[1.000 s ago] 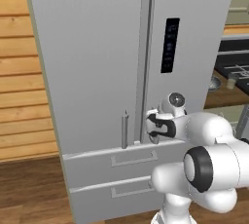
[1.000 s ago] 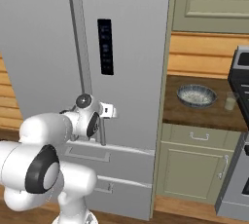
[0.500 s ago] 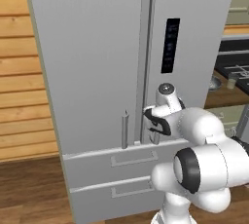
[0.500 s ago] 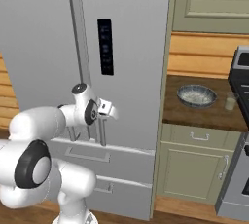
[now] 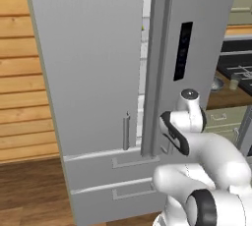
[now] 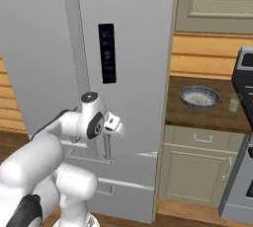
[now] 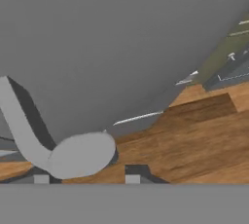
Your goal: Grab a lemon wedge from the fridge and one ice cube from the ice bowl, and put them in the glass of lemonade.
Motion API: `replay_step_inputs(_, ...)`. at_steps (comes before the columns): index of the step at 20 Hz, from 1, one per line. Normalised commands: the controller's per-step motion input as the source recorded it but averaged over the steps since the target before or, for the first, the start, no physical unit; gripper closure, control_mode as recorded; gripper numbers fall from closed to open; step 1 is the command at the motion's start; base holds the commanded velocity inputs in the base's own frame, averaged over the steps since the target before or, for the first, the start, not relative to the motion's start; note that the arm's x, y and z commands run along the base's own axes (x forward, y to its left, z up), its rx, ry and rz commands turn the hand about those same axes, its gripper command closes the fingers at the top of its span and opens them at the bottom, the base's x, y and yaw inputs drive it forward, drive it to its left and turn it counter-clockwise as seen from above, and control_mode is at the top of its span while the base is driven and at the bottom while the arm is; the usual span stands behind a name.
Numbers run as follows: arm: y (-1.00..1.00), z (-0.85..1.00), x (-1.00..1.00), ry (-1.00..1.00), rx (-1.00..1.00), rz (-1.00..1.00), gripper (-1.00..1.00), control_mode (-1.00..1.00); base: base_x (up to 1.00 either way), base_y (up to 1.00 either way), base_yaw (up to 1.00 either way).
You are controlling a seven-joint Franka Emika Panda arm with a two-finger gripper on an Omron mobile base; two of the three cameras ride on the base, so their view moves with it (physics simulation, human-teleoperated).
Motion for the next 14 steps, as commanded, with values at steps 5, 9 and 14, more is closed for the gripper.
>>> replay_step_inputs(5,-1.0,0.0,-0.75,0.0,0.15,-0.1,1.0,-1.0,0.0,0.0,0.0)
replay_step_inputs(9,-1.0,0.13,-0.81,0.0,0.13,-0.13,-1.0,-1.0,0.0,0.0,0.0)
replay_step_inputs(14,-0.42,0.61,-0.9,-0.16,0.09,-0.01,-1.0,-1.0,0.0,0.0,0.0)
